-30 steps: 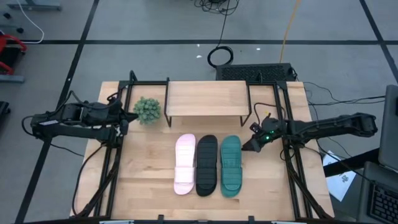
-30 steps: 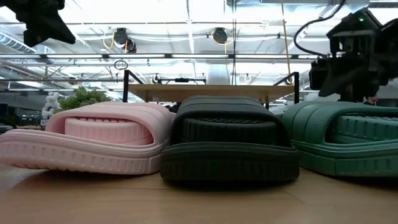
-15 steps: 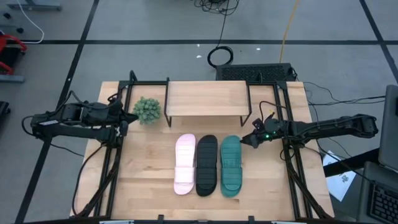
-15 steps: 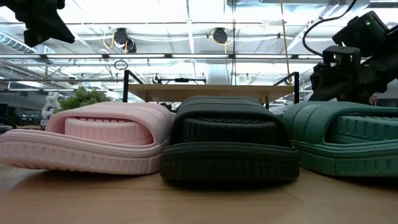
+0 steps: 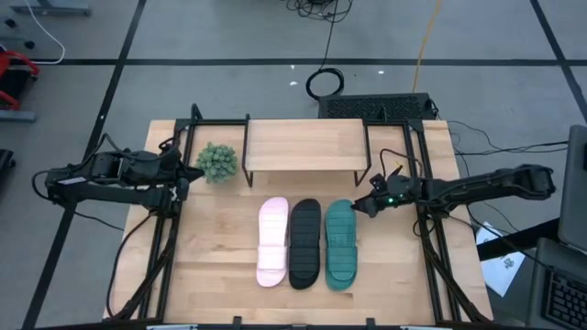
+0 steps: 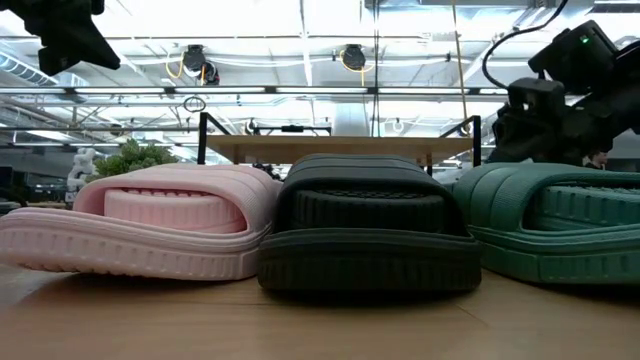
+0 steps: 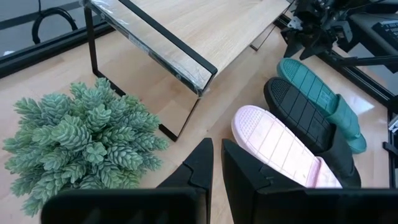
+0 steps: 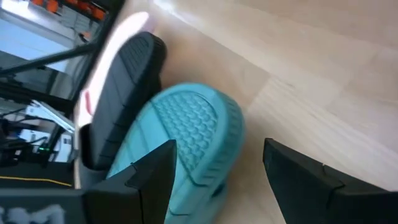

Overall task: Pick and place slides into the shelf
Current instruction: Put the pair of green slides on the shelf

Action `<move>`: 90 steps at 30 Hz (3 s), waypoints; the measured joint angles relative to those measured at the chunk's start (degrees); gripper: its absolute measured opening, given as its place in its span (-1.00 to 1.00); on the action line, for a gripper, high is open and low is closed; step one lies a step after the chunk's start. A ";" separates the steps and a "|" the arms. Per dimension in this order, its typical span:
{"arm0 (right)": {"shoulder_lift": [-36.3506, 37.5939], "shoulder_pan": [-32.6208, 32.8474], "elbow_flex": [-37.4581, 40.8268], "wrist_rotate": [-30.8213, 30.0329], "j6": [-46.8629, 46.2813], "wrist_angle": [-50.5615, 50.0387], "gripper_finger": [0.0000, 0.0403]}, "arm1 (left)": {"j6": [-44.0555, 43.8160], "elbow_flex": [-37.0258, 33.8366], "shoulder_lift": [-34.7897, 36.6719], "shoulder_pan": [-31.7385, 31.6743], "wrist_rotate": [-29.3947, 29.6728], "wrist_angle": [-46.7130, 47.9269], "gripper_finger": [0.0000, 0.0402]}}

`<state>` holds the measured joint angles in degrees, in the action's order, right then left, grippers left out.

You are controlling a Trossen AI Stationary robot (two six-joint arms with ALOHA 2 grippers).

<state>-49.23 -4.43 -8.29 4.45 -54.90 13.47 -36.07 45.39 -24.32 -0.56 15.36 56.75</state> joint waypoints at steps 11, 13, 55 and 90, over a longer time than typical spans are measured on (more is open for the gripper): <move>-9.19 1.08 -0.01 0.49 -1.51 8.62 0.14 | 0.04 0.00 0.00 0.02 -0.31 0.01 -0.84; -10.52 1.86 -0.01 0.99 -2.30 11.28 0.14 | 0.04 0.00 0.00 0.02 -0.31 0.02 -0.84; -17.50 5.44 0.00 0.64 -7.45 26.17 -0.69 | -0.46 0.00 0.00 0.02 -2.86 0.04 -0.84; 10.01 7.19 -0.65 -0.16 -13.79 11.08 -0.76 | -2.43 0.00 0.00 0.00 -2.41 -1.68 -0.84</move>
<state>-39.22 2.76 -8.95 4.28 -68.68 24.55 -38.50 45.39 -24.31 -0.56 12.95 55.08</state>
